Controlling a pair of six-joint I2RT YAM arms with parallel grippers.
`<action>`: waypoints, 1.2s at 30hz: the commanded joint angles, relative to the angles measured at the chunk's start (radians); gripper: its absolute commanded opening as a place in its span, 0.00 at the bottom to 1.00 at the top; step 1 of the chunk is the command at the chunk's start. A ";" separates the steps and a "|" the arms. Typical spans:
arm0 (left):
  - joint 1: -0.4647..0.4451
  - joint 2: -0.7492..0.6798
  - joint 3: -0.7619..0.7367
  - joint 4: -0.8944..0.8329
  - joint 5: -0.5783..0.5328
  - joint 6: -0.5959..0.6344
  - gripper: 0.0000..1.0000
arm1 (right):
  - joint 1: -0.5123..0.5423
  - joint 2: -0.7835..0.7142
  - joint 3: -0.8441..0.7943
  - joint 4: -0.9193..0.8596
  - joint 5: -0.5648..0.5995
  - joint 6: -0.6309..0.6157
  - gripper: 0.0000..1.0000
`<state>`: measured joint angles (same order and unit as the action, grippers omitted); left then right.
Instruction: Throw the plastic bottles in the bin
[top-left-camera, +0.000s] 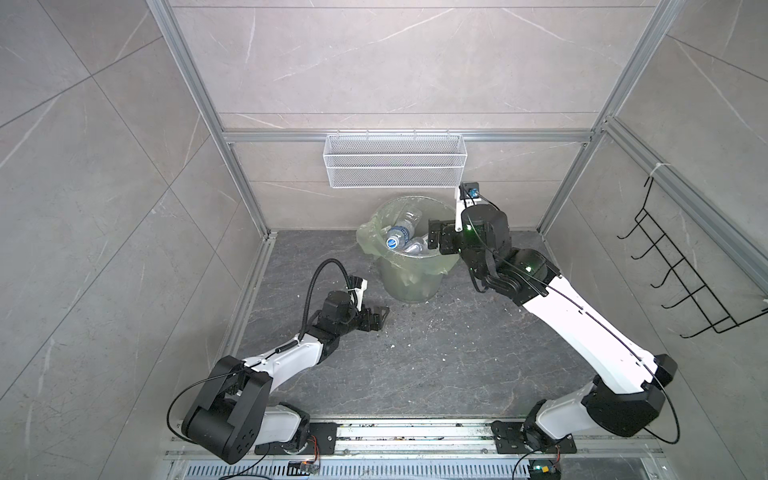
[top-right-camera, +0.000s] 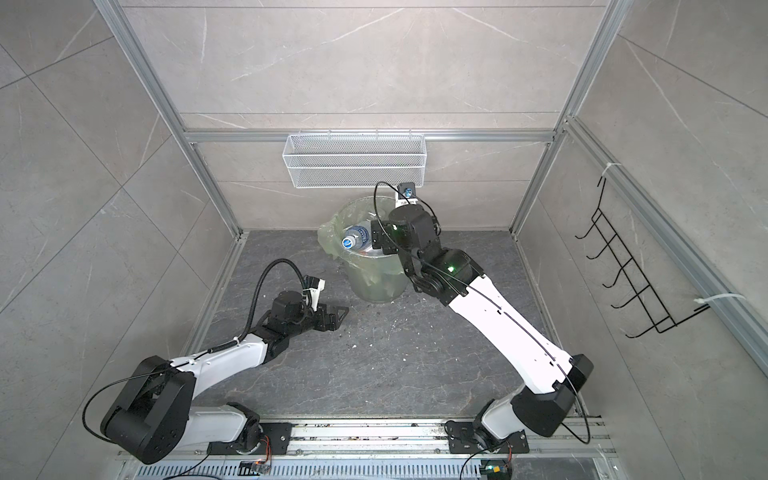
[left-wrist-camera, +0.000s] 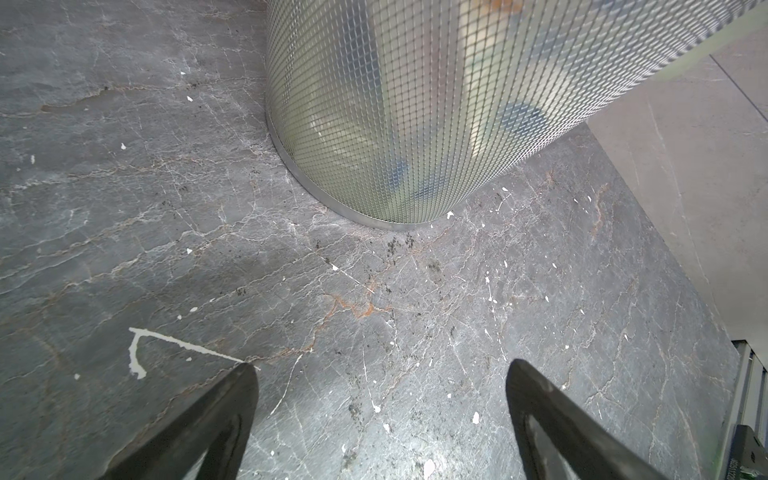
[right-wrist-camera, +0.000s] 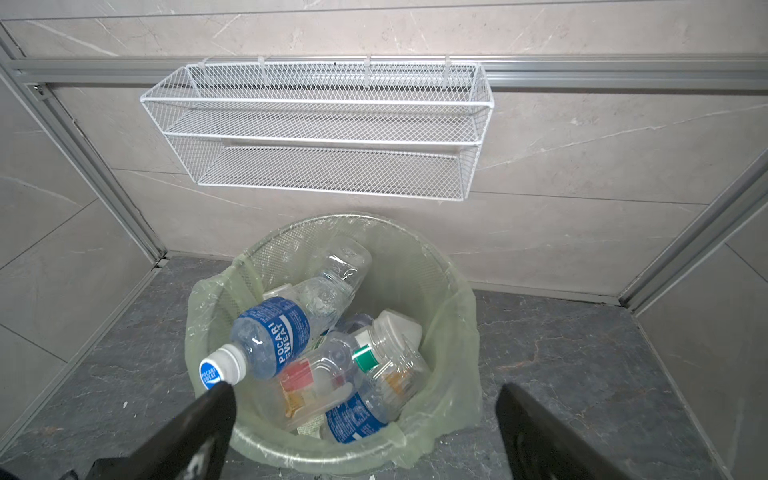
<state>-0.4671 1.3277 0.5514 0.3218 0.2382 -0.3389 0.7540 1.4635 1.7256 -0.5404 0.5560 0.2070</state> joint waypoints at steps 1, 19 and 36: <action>-0.001 -0.039 0.014 0.024 -0.004 0.017 0.96 | -0.002 -0.053 -0.096 0.014 -0.020 -0.023 0.99; 0.030 -0.175 -0.012 -0.088 -0.192 0.013 1.00 | -0.247 -0.322 -0.556 0.013 -0.132 0.086 0.99; 0.109 -0.390 -0.096 -0.145 -0.486 -0.029 1.00 | -0.386 -0.376 -0.854 0.134 -0.153 0.102 1.00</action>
<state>-0.3691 0.9771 0.4469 0.1829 -0.1558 -0.3637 0.3714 1.0935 0.9318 -0.4778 0.4103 0.3035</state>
